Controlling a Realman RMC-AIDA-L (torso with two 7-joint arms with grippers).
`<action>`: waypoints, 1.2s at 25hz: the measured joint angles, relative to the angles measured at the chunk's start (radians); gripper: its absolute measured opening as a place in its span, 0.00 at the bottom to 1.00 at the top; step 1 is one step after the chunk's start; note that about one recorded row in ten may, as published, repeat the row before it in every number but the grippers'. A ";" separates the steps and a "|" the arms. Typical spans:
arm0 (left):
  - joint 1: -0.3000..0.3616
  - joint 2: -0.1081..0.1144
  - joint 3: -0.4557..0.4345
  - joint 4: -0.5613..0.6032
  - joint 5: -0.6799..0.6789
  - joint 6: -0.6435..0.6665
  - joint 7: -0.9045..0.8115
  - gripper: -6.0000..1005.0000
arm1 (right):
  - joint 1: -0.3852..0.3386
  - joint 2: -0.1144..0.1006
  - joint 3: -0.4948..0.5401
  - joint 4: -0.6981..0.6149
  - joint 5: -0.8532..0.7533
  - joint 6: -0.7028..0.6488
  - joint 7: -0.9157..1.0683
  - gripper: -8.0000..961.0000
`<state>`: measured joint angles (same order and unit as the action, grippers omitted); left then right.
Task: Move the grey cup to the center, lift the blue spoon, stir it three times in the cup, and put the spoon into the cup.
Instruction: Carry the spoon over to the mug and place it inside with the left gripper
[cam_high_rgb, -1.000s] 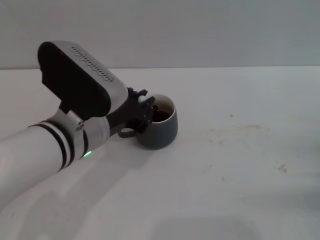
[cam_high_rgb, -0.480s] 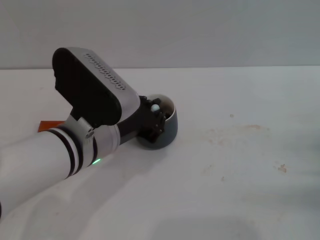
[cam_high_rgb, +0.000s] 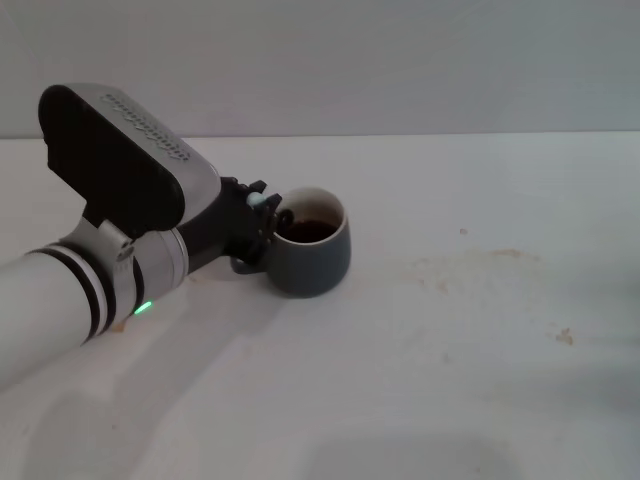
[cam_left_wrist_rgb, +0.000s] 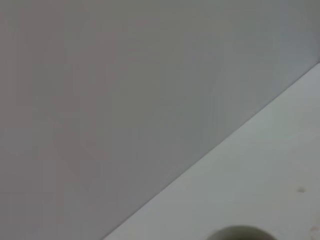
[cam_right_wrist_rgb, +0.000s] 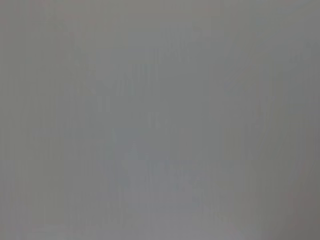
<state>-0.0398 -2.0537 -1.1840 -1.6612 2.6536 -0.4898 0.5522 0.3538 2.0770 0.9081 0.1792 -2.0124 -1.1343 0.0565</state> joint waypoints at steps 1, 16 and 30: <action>-0.013 0.000 -0.022 0.008 -0.001 0.003 0.009 0.15 | 0.000 0.000 0.000 0.000 0.000 0.000 0.000 0.01; -0.094 -0.002 0.034 0.037 -0.017 0.003 0.011 0.15 | -0.002 0.000 0.000 0.004 0.000 0.001 0.001 0.01; 0.015 0.002 0.051 -0.031 -0.011 -0.001 0.018 0.15 | 0.000 0.001 -0.009 0.005 0.000 0.001 0.002 0.01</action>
<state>-0.0251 -2.0518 -1.1328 -1.6924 2.6425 -0.4905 0.5703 0.3541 2.0778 0.8995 0.1841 -2.0124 -1.1336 0.0583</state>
